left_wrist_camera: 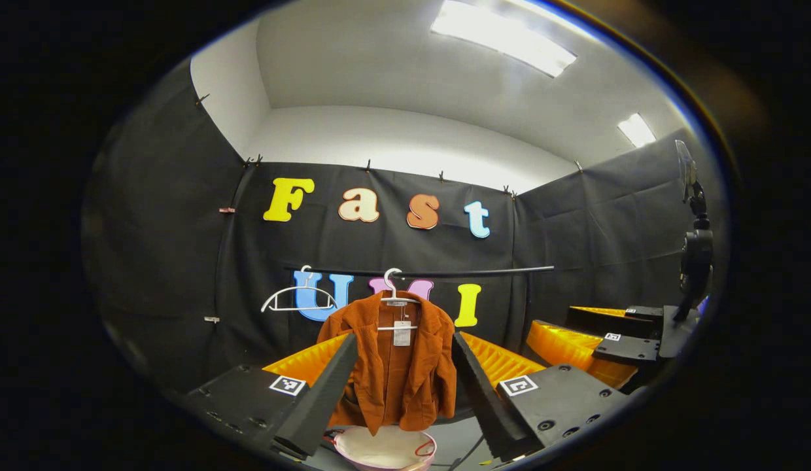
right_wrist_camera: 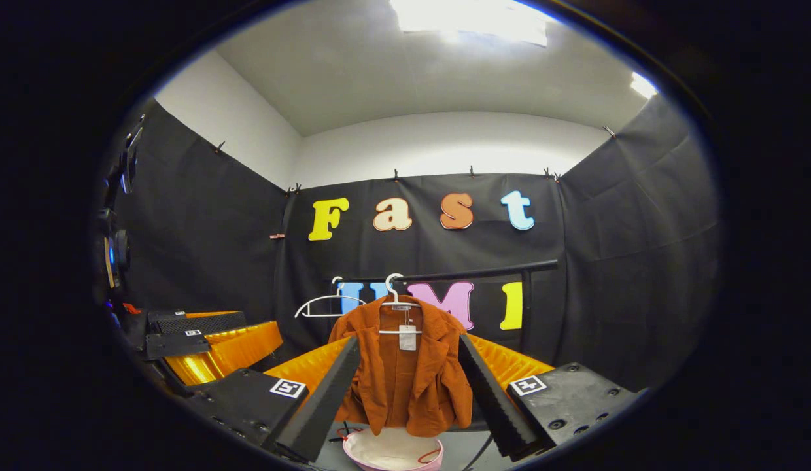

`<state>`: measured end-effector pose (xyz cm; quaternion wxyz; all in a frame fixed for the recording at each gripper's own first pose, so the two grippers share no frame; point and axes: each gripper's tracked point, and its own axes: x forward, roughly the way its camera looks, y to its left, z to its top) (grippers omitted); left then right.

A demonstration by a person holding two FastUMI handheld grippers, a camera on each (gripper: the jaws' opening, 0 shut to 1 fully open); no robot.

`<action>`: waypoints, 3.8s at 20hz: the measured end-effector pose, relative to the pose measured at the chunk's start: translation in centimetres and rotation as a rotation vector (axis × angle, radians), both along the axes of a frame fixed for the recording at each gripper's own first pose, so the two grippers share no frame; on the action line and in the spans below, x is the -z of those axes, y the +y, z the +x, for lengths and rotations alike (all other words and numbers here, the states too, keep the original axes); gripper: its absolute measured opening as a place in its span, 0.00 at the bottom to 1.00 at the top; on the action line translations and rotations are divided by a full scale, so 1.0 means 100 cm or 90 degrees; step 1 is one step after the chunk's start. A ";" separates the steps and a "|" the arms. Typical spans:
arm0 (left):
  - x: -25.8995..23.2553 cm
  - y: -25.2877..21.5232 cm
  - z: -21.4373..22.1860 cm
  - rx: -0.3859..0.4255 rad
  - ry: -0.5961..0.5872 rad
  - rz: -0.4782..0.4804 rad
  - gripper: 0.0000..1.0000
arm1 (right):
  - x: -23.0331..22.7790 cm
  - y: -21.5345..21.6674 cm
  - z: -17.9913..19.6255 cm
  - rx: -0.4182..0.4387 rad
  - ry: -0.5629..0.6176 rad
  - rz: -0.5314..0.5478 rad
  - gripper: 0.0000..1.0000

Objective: Grasp the clothes on the hanger with both hands and then place them into the laundry hamper below.

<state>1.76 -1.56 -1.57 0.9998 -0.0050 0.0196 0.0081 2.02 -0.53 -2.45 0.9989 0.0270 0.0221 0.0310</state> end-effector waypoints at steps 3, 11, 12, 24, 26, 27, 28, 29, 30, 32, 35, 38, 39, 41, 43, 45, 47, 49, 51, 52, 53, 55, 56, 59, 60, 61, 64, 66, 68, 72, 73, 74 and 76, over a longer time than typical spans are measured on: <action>-0.001 0.001 -0.003 0.003 -0.002 0.001 0.92 | 0.004 0.003 -0.001 -0.004 0.009 0.003 0.96; 0.002 0.012 -0.009 0.043 0.006 -0.013 0.92 | 0.001 0.018 -0.008 0.032 0.008 -0.005 0.97; 0.002 0.016 -0.009 0.048 0.005 -0.017 0.92 | 0.000 0.021 -0.010 0.038 0.007 -0.007 0.97; 0.010 0.086 0.000 0.066 0.009 -0.065 0.90 | 0.012 0.059 0.005 0.099 0.012 -0.052 0.96; 0.015 0.089 0.016 0.068 0.010 -0.072 0.90 | 0.016 0.055 0.023 0.107 0.008 -0.059 0.97; 0.019 0.090 0.024 0.071 0.011 -0.077 0.90 | 0.020 0.053 0.034 0.108 0.004 -0.067 0.97; 0.026 0.092 0.033 0.073 0.014 -0.080 0.90 | 0.025 0.051 0.045 0.107 0.003 -0.078 0.97; 0.032 0.094 0.043 0.071 0.018 -0.079 0.90 | 0.033 0.048 0.057 0.106 0.004 -0.089 0.97; 0.038 0.097 0.055 0.067 0.019 -0.075 0.90 | 0.042 0.044 0.071 0.106 0.007 -0.100 0.97; 0.048 0.103 0.079 0.050 0.020 -0.064 0.90 | 0.056 0.043 0.102 0.094 0.009 -0.103 0.97; 0.065 0.104 0.125 0.033 0.035 -0.060 0.90 | 0.079 0.039 0.155 0.064 0.017 -0.090 0.97; 0.081 0.105 0.171 0.015 0.035 -0.061 0.90 | 0.099 0.017 0.205 0.061 0.016 -0.109 0.97; 0.087 0.103 0.187 0.013 0.036 -0.062 0.90 | 0.106 0.013 0.219 0.058 0.017 -0.110 0.97; 0.101 0.099 0.215 0.012 0.045 -0.061 0.90 | 0.127 0.004 0.244 0.054 0.031 -0.114 0.97; 0.120 0.097 0.238 0.007 0.063 -0.057 0.90 | 0.150 -0.003 0.264 0.048 0.053 -0.109 0.97; 0.135 0.097 0.257 -0.006 0.080 -0.053 0.90 | 0.169 -0.010 0.279 0.045 0.075 -0.099 0.97; 0.148 0.097 0.273 -0.014 0.091 -0.053 0.90 | 0.186 -0.019 0.291 0.049 0.093 -0.091 0.99; 0.163 0.095 0.288 -0.021 0.107 -0.053 0.90 | 0.205 -0.024 0.301 0.049 0.116 -0.083 0.97; 0.181 0.096 0.302 -0.034 0.127 -0.046 0.90 | 0.223 -0.030 0.311 0.051 0.140 -0.070 0.97; 0.190 0.097 0.307 -0.043 0.136 -0.043 0.90 | 0.232 -0.030 0.315 0.050 0.152 -0.059 0.98; 0.195 0.099 0.312 -0.054 0.141 -0.039 0.90 | 0.240 -0.030 0.319 0.050 0.163 -0.048 0.98; 0.201 0.103 0.317 -0.074 0.140 -0.036 0.90 | 0.254 -0.031 0.328 0.050 0.181 -0.033 0.98; 0.206 0.104 0.319 -0.085 0.141 -0.033 0.90 | 0.261 -0.029 0.332 0.046 0.190 -0.029 0.98; 0.218 0.115 0.327 -0.122 0.151 -0.026 0.90 | 0.281 -0.023 0.341 0.029 0.214 -0.025 0.98; 0.225 0.115 0.330 -0.128 0.158 -0.030 0.90 | 0.283 -0.021 0.343 0.025 0.219 -0.020 0.98; 0.228 0.115 0.334 -0.129 0.161 -0.034 0.90 | 0.285 -0.021 0.346 0.022 0.219 -0.016 0.98; 0.236 0.115 0.343 -0.136 0.164 -0.032 0.90 | 0.289 -0.024 0.354 0.022 0.220 -0.012 0.98; 0.242 0.120 0.349 -0.148 0.168 -0.029 0.90 | 0.295 -0.028 0.362 0.029 0.222 -0.013 0.98; 0.248 0.121 0.357 -0.151 0.170 -0.032 0.90 | 0.299 -0.031 0.371 0.032 0.213 -0.021 0.98; 0.257 0.123 0.374 -0.135 0.171 -0.041 0.84 | 0.300 -0.036 0.389 0.023 0.199 -0.041 0.65; 0.257 0.125 0.376 -0.136 0.172 -0.042 0.65 | 0.303 -0.038 0.393 0.022 0.199 -0.050 0.67; 0.257 0.134 0.374 -0.161 0.172 -0.039 0.46 | 0.302 -0.045 0.400 0.023 0.190 -0.064 0.48; 0.249 0.149 0.390 -0.157 0.176 -0.053 0.08 | 0.302 -0.049 0.405 0.001 0.183 -0.062 0.18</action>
